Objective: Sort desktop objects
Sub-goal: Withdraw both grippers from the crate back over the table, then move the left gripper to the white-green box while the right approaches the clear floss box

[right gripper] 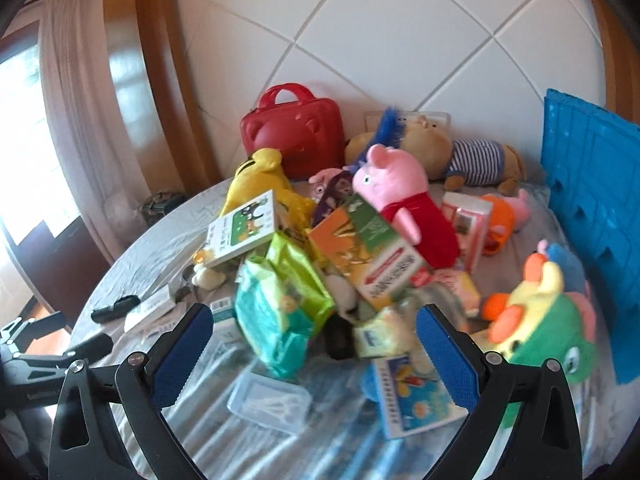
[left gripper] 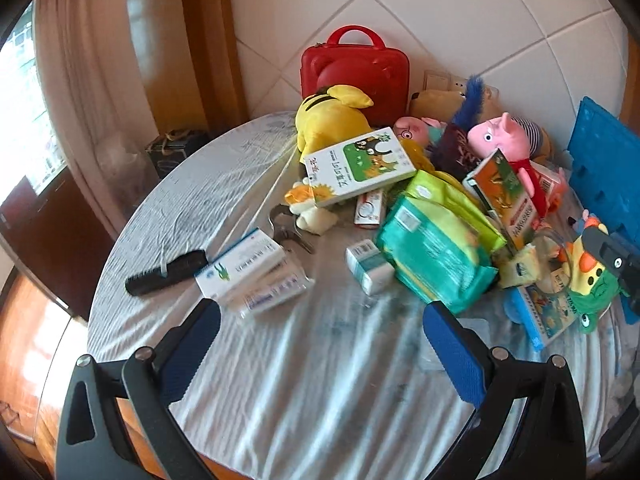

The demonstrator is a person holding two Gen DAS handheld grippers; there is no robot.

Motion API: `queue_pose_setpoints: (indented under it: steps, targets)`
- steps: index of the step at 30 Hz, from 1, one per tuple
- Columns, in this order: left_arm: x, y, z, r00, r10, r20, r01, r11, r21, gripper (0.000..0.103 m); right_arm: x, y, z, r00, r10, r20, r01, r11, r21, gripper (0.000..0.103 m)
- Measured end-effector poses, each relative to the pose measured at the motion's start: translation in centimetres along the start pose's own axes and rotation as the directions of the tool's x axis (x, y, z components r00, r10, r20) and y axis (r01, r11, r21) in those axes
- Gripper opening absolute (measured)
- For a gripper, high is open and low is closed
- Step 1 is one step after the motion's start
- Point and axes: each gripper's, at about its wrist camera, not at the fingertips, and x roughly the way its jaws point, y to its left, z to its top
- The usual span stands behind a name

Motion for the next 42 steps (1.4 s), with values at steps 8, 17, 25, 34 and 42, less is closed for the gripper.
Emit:
queue_pose_setpoints:
  steps: [8, 17, 25, 34, 42]
  targets:
    - [6.9, 8.1, 0.3, 0.990, -0.139, -0.034, 0.143, 0.975, 0.173, 0.103, 4.0, 5.0, -3.6, 0.980, -0.186, -0.063, 0.194, 0.971, 0.141, 0.103]
    - [14.9, 13.7, -0.1, 0.969, -0.186, -0.164, 0.227, 0.932, 0.282, 0.103, 7.0, 8.9, -9.7, 0.914, -0.357, -0.192, 0.399, 0.876, 0.269, 0.103]
    - [20.0, 13.3, 0.3, 0.953, -0.210, -0.219, 0.273, 0.908, 0.318, 0.103, 9.2, 8.8, -11.3, 0.884, -0.406, -0.232, 0.463, 0.834, 0.300, 0.103]
    - [19.0, 5.9, 3.1, 0.906, -0.364, -0.216, 0.421, 0.827, 0.372, 0.103, 10.4, 7.5, -11.9, 0.866, -0.425, -0.264, 0.495, 0.803, 0.331, 0.103]
    - [20.1, -0.4, 1.3, 0.885, -0.384, -0.261, 0.463, 0.773, 0.434, 0.103, 11.9, 6.9, -12.9, 0.891, -0.368, -0.266, 0.441, 0.840, 0.315, 0.103]
